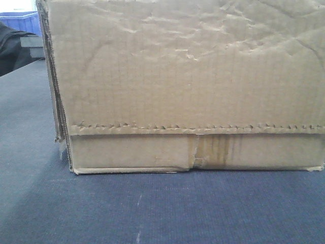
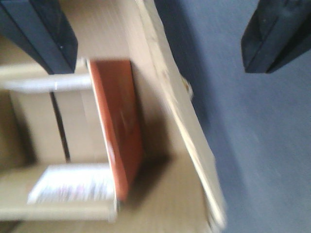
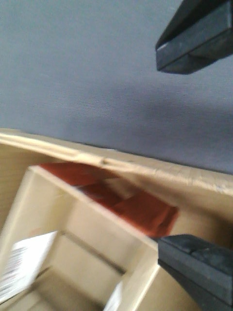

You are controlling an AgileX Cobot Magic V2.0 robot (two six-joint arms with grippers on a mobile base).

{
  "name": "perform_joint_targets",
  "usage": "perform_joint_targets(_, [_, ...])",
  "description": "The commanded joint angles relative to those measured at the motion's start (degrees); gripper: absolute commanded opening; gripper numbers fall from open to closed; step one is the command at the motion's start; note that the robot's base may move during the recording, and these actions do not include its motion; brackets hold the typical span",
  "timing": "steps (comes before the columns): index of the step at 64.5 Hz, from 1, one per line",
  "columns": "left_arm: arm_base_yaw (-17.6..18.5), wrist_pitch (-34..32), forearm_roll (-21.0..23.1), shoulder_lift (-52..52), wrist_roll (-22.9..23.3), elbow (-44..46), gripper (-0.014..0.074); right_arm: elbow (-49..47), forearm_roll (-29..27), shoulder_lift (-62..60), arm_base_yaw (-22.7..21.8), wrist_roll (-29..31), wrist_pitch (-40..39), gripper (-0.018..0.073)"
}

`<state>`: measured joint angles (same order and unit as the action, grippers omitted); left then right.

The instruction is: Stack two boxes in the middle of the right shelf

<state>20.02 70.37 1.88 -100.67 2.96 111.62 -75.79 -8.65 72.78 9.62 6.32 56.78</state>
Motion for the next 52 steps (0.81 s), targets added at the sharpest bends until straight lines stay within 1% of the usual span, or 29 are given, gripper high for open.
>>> perform_joint_targets(1, [0.29,-0.41,0.36,0.73,0.28,-3.24,0.0581,-0.56,0.35,2.32,0.12,0.66,0.62,0.0559])
perform_joint_targets(17, [0.29,-0.41,0.36,0.73,0.69,-11.21,0.0581,-0.56,-0.13,8.46,0.12,0.66,0.62,0.0559])
perform_joint_targets(30, [0.29,-0.41,0.36,-1.12,2.11,-12.14,0.0581,-0.56,-0.13,12.99,0.12,0.66,0.62,0.0559])
perform_joint_targets(34, [0.29,-0.41,0.54,-1.85,2.24,-12.14,0.0581,-0.56,-0.13,14.00,0.12,0.66,0.62,0.0535])
perform_joint_targets(39, [0.29,-0.41,0.95,-2.63,3.10,-12.14,0.0568,-0.56,-0.13,14.83,0.12,0.66,0.62,0.0435])
perform_joint_targets(41, [0.29,-0.41,0.95,-2.62,3.37,-12.14,0.0554,-0.56,-0.13,15.14,0.12,0.66,0.62,0.0377])
perform_joint_targets(43, [0.29,-0.41,0.95,-2.75,3.48,-12.14,0.0525,-0.56,-0.13,15.25,0.12,0.66,0.62,0.0291])
perform_joint_targets(48, [0.29,-0.41,0.95,-2.75,3.48,-12.14,0.0378,-0.56,-0.13,15.25,0.12,0.66,0.62,0.0088])
perform_joint_targets(49, [0.29,-0.41,0.95,-2.75,3.48,-12.14,0.0342,-0.56,-0.13,15.25,0.12,0.66,0.62,0.0023])
perform_joint_targets(50, [0.29,-0.41,0.95,-2.75,3.48,-12.14,0.0303,-0.56,-0.13,15.25,0.12,0.66,0.62,-0.0018])
perform_joint_targets(52, [0.29,-0.41,0.95,-2.75,3.48,-12.14,0.0197,-0.56,-0.13,15.25,0.12,0.66,0.62,-0.0101])
